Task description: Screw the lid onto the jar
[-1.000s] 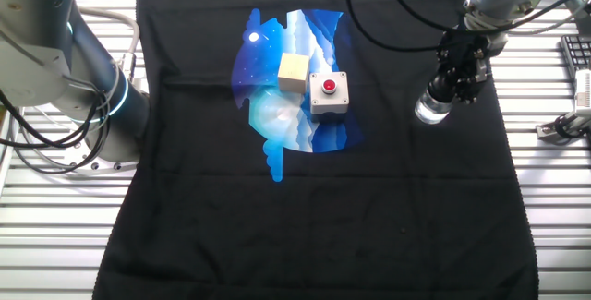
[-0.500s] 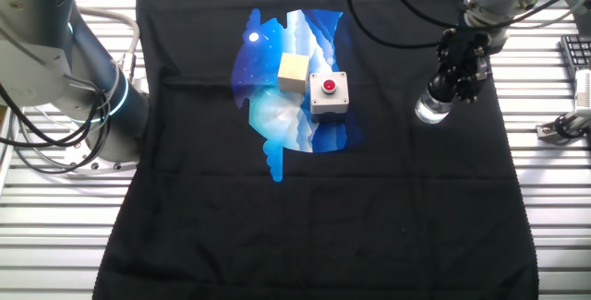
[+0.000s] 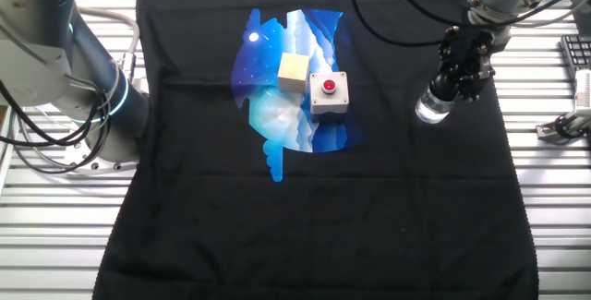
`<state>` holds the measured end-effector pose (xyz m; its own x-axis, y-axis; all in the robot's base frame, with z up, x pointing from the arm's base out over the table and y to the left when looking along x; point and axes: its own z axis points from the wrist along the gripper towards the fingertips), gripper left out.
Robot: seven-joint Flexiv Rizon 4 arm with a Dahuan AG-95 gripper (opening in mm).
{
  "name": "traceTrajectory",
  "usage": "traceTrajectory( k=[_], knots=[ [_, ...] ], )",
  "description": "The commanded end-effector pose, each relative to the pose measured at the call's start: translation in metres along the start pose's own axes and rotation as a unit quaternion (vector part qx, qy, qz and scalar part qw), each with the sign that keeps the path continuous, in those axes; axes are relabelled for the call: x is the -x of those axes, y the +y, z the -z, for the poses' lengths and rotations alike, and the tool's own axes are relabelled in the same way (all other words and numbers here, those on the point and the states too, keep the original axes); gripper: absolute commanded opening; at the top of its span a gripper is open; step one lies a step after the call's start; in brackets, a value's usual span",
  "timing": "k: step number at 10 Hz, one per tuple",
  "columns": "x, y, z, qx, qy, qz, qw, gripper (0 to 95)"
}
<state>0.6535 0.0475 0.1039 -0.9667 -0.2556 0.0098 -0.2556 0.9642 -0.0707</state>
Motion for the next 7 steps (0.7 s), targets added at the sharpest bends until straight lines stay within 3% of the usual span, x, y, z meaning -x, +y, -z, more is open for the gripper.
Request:
traceTrajectory(
  k=[1,7],
  knots=[
    [-0.0002,-0.0001,0.0006,0.002,-0.001,0.0,1.0,0.0],
    [0.0005,-0.0005,-0.0017,0.006,-0.002,0.003,1.0,0.0]
  ],
)
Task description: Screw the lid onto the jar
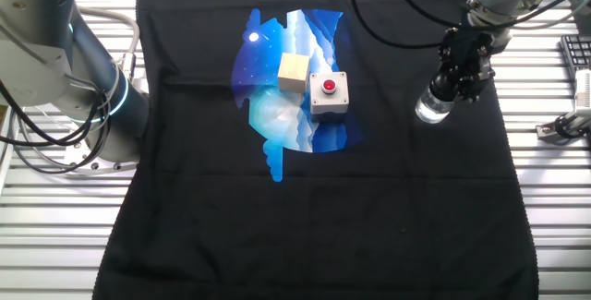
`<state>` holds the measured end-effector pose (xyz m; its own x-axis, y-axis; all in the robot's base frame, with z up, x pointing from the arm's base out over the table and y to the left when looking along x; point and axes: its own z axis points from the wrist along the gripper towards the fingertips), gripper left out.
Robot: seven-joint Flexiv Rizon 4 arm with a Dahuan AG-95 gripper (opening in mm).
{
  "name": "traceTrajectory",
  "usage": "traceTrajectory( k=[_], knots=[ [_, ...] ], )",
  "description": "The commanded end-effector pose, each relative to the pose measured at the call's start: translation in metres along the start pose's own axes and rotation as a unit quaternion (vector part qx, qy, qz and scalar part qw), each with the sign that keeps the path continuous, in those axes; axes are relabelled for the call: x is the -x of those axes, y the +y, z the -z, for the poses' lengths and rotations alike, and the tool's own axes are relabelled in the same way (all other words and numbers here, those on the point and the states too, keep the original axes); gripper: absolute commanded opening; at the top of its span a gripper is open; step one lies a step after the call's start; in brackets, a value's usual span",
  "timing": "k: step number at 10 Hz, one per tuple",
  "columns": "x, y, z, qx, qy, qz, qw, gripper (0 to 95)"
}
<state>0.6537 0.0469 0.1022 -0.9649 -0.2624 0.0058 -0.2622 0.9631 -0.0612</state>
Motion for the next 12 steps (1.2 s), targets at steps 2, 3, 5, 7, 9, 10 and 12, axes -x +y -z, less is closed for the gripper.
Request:
traceTrajectory(
  k=[2,3,5,7,9,10,12],
  knots=[
    [0.0006,0.0001,0.0,0.0,0.0,-0.001,1.0,0.0],
    [0.001,0.0001,0.0002,0.0,-0.001,-0.001,1.0,0.0],
    [0.0011,0.0002,0.0003,-0.001,-0.001,-0.001,1.0,0.0],
    [0.0011,0.0002,0.0003,0.0,-0.002,0.0,1.0,19.0],
    [0.0011,0.0002,0.0003,0.0,-0.004,0.002,1.0,38.0],
    [0.0011,0.0002,0.0003,-0.001,-0.006,0.003,1.0,38.0],
    [0.0011,0.0002,0.0003,-0.001,-0.006,0.004,1.0,38.0]
  ],
)
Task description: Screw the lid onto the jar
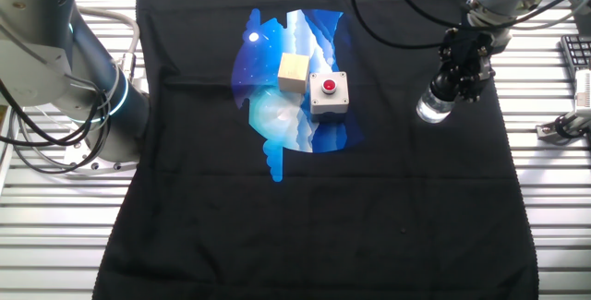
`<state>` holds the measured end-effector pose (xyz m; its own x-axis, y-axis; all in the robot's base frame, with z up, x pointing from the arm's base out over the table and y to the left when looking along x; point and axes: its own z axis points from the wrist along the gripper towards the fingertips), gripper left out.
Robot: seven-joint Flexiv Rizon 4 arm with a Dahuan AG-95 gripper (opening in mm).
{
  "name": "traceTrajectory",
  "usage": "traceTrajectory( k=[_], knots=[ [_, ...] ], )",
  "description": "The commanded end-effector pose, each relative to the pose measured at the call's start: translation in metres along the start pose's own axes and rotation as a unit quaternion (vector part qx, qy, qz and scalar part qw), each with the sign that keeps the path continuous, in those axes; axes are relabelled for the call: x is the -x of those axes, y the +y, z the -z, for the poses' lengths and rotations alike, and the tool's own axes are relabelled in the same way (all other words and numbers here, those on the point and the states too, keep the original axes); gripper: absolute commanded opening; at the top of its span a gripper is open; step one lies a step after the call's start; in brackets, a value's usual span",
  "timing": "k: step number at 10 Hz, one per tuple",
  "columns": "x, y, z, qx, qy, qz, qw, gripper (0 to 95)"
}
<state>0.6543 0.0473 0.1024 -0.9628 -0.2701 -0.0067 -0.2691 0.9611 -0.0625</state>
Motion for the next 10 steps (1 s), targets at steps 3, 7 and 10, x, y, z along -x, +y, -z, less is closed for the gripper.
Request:
traceTrajectory(
  k=[3,7,10],
  knots=[
    [0.0004,-0.0001,0.0,0.001,-0.003,0.003,1.0,57.0],
    [0.0004,-0.0001,0.0,0.004,-0.004,0.005,1.0,57.0],
    [0.0005,-0.0001,-0.0001,0.004,-0.004,0.008,1.0,57.0]
  ],
)
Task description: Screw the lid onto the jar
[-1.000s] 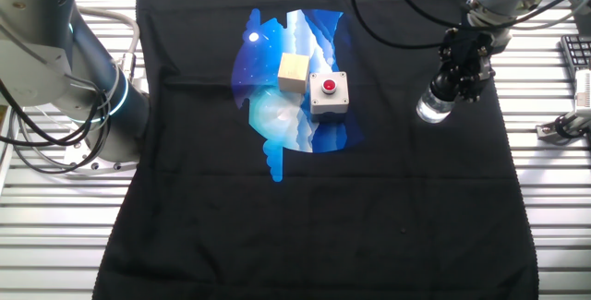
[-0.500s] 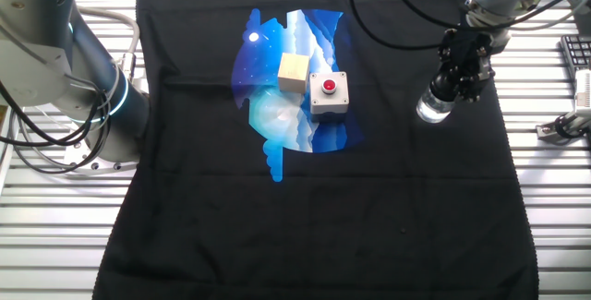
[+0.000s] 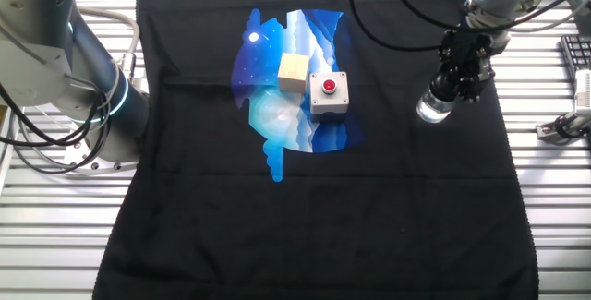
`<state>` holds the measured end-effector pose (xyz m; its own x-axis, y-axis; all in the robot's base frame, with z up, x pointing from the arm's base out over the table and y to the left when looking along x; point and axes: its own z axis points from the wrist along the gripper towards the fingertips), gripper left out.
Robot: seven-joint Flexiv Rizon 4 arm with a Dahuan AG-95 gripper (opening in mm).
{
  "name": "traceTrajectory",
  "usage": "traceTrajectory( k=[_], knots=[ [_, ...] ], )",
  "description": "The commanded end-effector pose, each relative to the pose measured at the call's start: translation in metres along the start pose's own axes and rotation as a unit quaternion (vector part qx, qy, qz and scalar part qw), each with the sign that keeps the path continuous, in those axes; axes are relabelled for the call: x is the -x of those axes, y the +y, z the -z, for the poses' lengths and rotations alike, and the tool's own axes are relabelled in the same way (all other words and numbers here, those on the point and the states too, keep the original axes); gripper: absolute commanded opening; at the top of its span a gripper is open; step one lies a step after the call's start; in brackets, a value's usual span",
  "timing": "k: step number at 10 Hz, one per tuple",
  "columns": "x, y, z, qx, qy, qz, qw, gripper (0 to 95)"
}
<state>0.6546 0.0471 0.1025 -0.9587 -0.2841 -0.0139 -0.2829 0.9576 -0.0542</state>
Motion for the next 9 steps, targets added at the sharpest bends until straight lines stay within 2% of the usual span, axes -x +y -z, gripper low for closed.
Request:
traceTrajectory(
  k=[1,9],
  knots=[
    [0.0003,0.0002,-0.0002,0.001,0.001,0.002,1.0,57.0],
    [0.0051,0.0009,0.0019,0.001,0.011,0.006,0.9999,57.0]
  ],
)
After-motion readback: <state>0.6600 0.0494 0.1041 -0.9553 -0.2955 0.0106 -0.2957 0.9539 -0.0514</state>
